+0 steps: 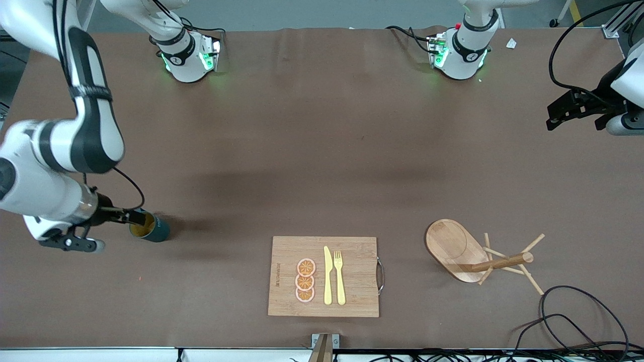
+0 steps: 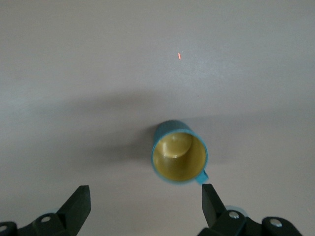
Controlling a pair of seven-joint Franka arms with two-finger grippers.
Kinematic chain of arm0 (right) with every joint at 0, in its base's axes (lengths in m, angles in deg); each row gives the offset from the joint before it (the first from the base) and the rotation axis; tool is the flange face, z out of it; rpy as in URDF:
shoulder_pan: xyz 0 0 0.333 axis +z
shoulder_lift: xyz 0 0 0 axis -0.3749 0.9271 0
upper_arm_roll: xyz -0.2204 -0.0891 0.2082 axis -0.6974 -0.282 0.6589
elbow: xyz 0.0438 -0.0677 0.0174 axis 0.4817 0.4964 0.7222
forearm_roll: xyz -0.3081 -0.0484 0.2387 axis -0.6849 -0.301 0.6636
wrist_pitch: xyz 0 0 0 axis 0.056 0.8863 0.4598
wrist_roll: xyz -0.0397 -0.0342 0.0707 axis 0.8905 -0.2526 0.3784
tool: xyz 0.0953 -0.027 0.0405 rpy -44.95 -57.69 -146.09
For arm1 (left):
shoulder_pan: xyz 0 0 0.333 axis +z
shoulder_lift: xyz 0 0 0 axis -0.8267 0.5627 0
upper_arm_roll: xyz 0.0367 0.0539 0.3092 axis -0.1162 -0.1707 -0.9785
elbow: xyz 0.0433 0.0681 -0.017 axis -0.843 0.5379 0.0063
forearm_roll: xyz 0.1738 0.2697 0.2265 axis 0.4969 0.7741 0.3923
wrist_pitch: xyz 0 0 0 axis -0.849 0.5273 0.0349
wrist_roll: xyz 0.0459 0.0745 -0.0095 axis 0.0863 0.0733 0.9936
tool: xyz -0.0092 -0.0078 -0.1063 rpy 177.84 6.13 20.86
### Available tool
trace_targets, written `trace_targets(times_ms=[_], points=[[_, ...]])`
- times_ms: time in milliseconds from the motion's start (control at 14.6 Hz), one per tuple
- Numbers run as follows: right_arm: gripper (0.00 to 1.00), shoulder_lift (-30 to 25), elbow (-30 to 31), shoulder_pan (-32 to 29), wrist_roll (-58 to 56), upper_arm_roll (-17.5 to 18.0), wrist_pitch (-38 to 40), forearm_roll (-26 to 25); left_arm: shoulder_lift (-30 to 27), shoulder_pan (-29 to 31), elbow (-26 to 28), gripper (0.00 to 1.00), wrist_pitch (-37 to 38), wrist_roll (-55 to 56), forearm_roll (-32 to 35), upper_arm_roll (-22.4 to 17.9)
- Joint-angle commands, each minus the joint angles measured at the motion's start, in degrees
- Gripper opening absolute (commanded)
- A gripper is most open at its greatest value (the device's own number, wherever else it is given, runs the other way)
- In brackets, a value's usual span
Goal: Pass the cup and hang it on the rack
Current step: 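Reach the right gripper to the teal mug and grasp its rim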
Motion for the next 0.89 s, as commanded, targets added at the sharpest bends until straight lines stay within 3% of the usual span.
trace_targets(times_ms=[0, 137, 479, 547, 752, 821], points=[[1.00, 4.86, -0.50, -1.10, 0.48, 0.12, -3.35, 1.94, 0.40, 0.10, -0.29, 1.00, 0.30, -0.95, 0.02, 0.01], [1.00, 7.67, -0.33, -0.66, 0.48, 0.12, -4.58, 4.40, 0.40, 0.01, -0.29, 1.00, -0.13, -0.95, 0.02, 0.01], [0.97, 9.71, 1.51, -0.04, 0.04, 0.12, -6.25, 4.85, 0.31, 0.01, 0.24, 1.00, -0.31, -0.95, 0.02, 0.01], [0.85, 9.71, 2.48, -0.04, -0.40, 0.12, -7.21, 4.77, 0.31, 0.01, 0.24, 1.00, -0.40, -0.95, 0.02, 0.01], [0.37, 9.71, 2.92, -0.04, -0.49, 0.12, -7.58, 4.77, 0.40, 0.10, 0.33, 1.00, -0.40, -0.95, 0.02, 0.01], [0.30, 9.71, 2.84, -0.13, -0.58, 0.12, -7.58, 4.68, 0.32, 0.10, 0.24, 1.00, -0.40, -0.95, 0.02, 0.01]])
